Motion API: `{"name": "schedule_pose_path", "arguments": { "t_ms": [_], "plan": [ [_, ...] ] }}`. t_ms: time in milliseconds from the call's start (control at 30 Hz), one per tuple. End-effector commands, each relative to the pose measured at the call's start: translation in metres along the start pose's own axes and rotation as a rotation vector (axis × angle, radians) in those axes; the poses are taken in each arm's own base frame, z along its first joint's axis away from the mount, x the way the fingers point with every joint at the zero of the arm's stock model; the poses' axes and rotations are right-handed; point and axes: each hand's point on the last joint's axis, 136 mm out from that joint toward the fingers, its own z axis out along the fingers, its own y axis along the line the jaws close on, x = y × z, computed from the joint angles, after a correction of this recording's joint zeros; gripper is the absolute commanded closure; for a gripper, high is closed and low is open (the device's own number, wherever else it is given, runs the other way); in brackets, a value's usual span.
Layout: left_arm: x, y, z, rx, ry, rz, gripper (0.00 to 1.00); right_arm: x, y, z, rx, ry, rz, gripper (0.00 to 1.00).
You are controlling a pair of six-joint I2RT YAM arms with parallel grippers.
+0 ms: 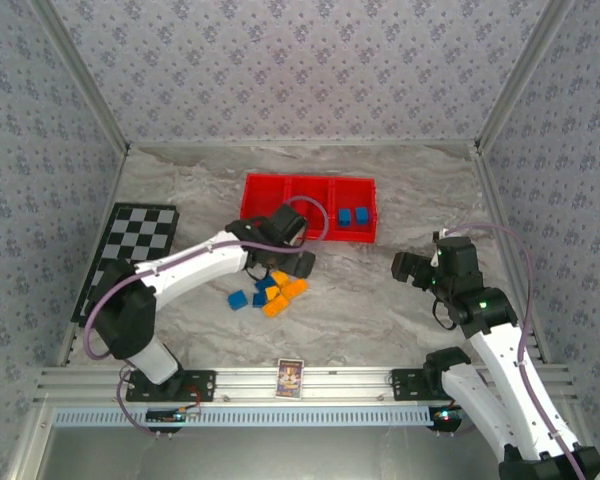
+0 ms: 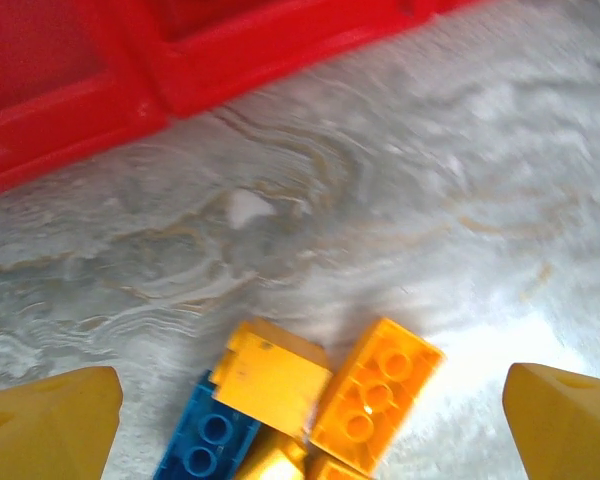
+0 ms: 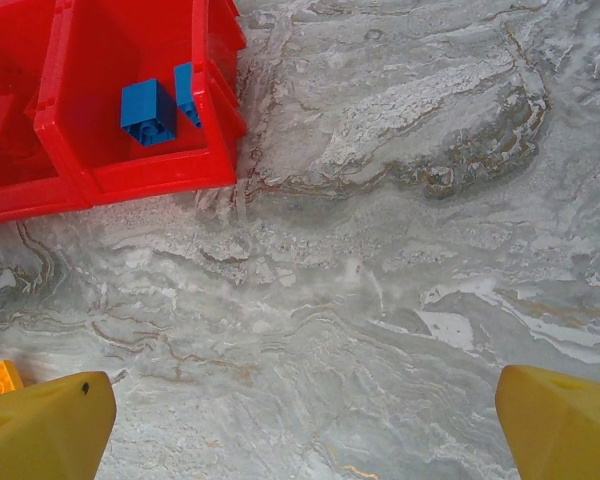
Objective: Sort the legos into containers by color
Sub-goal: Pick up the lego from the center of the table.
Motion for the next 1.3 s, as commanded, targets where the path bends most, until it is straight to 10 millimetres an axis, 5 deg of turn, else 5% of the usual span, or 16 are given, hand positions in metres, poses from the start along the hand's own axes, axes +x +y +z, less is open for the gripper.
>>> {"name": "schedule_pose_path", "arguments": {
  "t_ms": [0, 367, 633, 1267],
  "plan": [
    [0.007, -0.021, -0.009, 0.014, 0.049, 0.219, 0.04, 0.002, -0.003, 0.001, 0.015, 0.002, -0.006, 0.00],
    [0.022, -0.051, 0.035, 0.063, 0.240, 0.440, 0.17, 0.003, -0.003, -0.001, 0.016, 0.002, 0.001, 0.00],
    [0.031, -0.046, 0.066, 0.035, 0.333, 0.451, 0.29, 0.004, -0.003, 0.000, 0.013, 0.007, 0.005, 0.00],
    [0.054, -0.023, 0.084, 0.023, 0.423, 0.387, 0.50, 0.004, -0.002, 0.001, 0.004, 0.008, 0.013, 0.00]
  ]
}}
